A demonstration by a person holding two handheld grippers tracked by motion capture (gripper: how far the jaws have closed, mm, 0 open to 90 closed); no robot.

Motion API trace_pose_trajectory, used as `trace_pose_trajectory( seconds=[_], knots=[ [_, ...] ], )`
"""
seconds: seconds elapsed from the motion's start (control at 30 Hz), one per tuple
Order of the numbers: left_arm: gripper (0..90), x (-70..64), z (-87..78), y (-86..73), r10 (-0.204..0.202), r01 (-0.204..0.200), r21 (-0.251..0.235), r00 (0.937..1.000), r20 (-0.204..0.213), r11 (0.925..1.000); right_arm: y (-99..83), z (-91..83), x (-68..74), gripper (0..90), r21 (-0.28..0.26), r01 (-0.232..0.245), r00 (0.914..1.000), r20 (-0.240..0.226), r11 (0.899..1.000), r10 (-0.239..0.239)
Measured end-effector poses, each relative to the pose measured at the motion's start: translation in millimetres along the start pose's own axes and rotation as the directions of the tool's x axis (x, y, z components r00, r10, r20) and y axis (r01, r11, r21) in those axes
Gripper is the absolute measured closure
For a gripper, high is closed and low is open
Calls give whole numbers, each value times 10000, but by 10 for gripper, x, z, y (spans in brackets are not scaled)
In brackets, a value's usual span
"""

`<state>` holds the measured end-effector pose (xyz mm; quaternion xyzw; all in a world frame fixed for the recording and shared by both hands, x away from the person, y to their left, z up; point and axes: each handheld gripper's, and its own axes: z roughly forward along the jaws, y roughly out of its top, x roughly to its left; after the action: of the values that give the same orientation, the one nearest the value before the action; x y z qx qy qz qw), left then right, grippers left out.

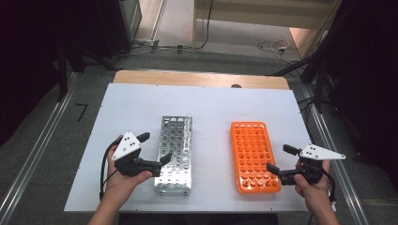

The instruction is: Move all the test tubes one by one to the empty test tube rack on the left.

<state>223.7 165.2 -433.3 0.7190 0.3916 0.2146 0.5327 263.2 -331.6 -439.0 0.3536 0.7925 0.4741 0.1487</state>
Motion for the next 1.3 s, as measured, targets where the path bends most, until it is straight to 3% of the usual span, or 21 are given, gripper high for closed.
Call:
trace_pose_trajectory(
  seconds=[0.87, 1.1, 1.3],
  knots=[
    [0, 249, -540, -281, -480, 464, -235, 9964, -698, 9986, -70, 3, -113, 0, 66, -180, 9992, 357, 9998, 178],
    [0, 326, -593, -305, -654, 608, -567, 9944, -828, 9965, -96, -25, -175, 0, -82, -267, 9987, 443, 9996, 270],
    [0, 342, -551, -319, -627, 593, -442, 9947, -812, 9973, -111, -13, -190, 0, -43, -312, 9983, 496, 9995, 314]
  ],
)
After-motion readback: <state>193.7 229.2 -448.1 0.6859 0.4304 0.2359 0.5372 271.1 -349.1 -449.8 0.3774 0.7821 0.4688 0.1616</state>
